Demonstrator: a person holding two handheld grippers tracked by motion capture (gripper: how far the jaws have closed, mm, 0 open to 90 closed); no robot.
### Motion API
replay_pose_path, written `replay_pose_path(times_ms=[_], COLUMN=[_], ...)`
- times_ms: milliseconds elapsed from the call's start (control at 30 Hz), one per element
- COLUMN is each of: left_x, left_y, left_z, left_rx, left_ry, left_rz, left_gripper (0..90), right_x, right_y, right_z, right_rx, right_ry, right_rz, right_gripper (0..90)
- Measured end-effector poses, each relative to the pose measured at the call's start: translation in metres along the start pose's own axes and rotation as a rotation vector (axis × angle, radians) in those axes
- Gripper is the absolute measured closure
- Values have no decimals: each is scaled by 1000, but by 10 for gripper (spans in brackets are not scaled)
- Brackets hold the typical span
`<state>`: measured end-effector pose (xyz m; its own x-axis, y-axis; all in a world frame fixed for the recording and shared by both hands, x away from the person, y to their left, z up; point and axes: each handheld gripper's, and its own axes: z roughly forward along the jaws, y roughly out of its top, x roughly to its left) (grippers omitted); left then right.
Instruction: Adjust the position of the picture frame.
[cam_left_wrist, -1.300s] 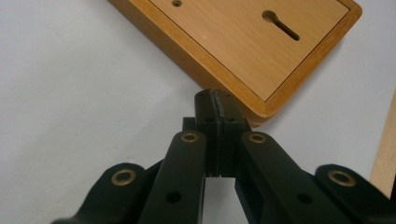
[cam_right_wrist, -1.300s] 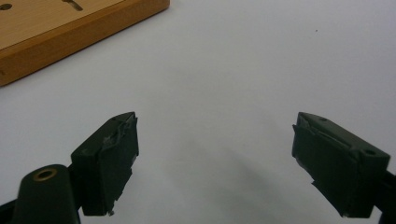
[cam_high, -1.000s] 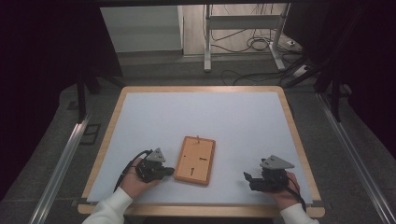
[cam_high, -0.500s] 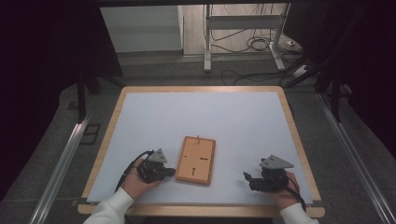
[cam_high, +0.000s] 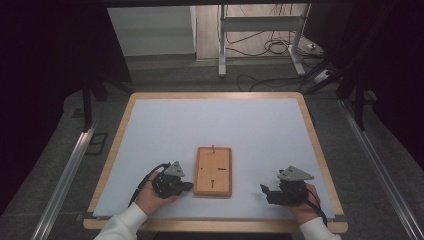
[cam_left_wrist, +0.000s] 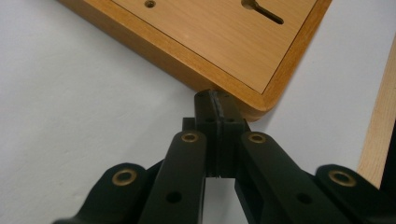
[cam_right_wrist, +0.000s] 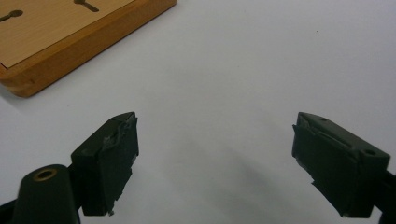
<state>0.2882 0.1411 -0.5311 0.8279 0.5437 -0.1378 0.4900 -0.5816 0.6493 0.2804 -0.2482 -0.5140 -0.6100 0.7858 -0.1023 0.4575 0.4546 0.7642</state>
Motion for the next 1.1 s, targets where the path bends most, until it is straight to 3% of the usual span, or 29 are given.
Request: replay_pose_path(times_ms=[300, 467, 600, 667, 700, 833, 867, 900, 967, 1100], left_x=[2, 12, 24, 25, 27, 28, 28, 28, 28, 27], left_y=[2, -2, -9, -10, -11, -12, -13, -12, -12, -14], left_z=[-1, -11, -21, -22, -25, -25, -25, -24, -25, -27], left_rx=[-25, -59, -124, -136, -155, -167, -172, -177, -176, -189], left_ry=[-15, 29, 71, 77, 102, 150, 164, 194, 196, 201], left_rz=[-6, -6, -42, -50, -63, -83, -94, -114, -122, -118], left_gripper=[900, 900, 895, 857, 828, 594, 594, 463, 369, 356], right_x=[0, 1, 2, 3, 4, 7, 7, 8, 8, 7], right_y=[1, 3, 6, 7, 7, 7, 7, 6, 6, 7], right_z=[0, 0, 2, 2, 2, 3, 3, 2, 1, 2], right_rx=[-4, -23, -40, -47, -49, -47, -47, -48, -52, -61], right_ry=[2, 9, 17, 20, 21, 28, 28, 33, 35, 35], right_rz=[-2, -3, -9, -13, -13, -23, -23, -25, -24, -23], right_gripper=[148, 148, 151, 152, 152, 152, 152, 152, 151, 152])
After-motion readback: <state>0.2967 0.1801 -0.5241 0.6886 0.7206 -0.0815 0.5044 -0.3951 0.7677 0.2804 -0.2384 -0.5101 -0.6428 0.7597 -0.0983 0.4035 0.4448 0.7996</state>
